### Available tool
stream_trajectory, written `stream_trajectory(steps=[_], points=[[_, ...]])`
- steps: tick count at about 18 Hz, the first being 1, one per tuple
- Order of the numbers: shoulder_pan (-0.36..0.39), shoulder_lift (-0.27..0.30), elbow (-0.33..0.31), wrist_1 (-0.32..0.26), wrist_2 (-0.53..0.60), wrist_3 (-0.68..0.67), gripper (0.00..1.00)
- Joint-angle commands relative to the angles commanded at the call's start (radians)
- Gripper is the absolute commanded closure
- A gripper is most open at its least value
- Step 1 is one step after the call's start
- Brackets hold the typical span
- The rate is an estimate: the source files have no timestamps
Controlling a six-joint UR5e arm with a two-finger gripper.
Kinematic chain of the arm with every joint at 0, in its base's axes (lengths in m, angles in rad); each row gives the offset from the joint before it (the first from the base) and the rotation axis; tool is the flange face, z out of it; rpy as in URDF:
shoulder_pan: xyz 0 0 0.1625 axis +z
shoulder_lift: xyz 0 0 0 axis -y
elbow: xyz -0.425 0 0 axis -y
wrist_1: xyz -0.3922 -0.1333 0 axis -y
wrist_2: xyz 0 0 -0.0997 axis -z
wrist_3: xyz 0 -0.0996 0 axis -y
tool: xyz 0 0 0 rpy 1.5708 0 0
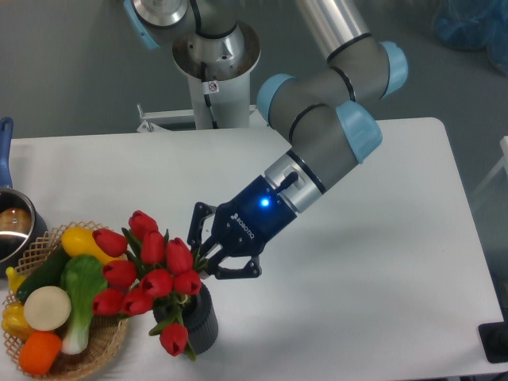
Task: Pick up the flowers from the vase
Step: 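Lower the gripper around the tulip stems and close it, then lift the gripped tulips up out of the black vase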
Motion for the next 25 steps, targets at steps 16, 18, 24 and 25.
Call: stream_trajectory(steps=[16, 18, 24, 25], points=[[0.005, 0.025, 0.12, 0.0, -0.032, -0.124, 0.9], [0.006, 0.029, 0.137, 0.0, -0.032, -0.144, 0.9], [0.035, 0.037, 0.161, 0.0, -0.032, -0.164, 0.91], [0.049, 0.047, 0.163, 0.0, -0.031, -0.16, 0.91]])
